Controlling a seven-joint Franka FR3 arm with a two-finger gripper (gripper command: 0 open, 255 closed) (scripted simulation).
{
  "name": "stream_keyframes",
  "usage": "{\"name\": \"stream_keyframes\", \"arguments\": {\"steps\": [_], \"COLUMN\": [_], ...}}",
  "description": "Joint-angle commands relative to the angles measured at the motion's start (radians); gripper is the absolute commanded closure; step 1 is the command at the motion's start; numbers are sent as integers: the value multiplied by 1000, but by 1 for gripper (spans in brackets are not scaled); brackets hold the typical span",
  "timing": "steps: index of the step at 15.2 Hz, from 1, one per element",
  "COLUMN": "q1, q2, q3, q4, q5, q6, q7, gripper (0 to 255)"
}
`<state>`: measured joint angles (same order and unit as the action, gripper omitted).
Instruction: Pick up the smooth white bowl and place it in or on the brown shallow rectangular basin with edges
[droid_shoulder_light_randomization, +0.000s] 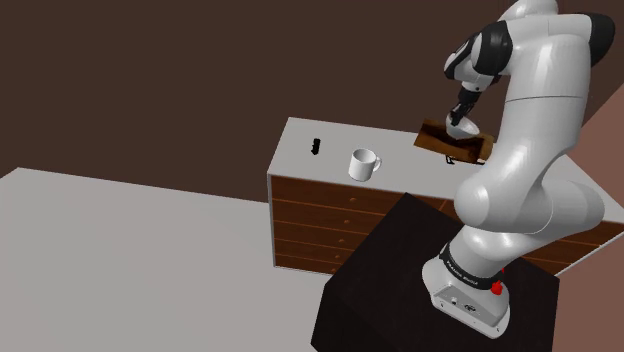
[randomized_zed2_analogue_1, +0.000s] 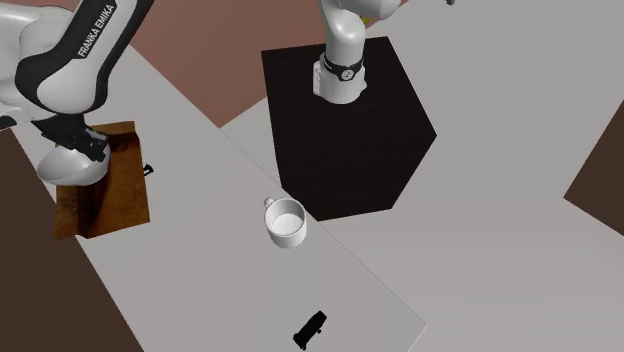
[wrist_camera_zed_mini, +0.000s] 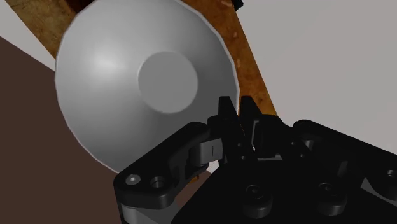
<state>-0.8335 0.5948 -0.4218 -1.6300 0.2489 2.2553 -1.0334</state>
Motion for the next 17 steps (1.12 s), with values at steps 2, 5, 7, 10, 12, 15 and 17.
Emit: {"name": "stream_keyframes", "arguments": {"steps": [2,5,7,10,12,15,17], "q1": [1,0,0,0,0,11,20], "q2": [2,2,2,2,2,-39,-72], "q3": [1,1,1,1,1,-12,-22], "q4": [-4,-4,-4,-4,-4,2,12], "q5": [1,1,1,1,1,-17,-33], "q6": [6,6,6,6,6,-39,-81], "q7": [0,0,0,0,0,10,20], "gripper": [255,255,255,0,0,0,0]}}
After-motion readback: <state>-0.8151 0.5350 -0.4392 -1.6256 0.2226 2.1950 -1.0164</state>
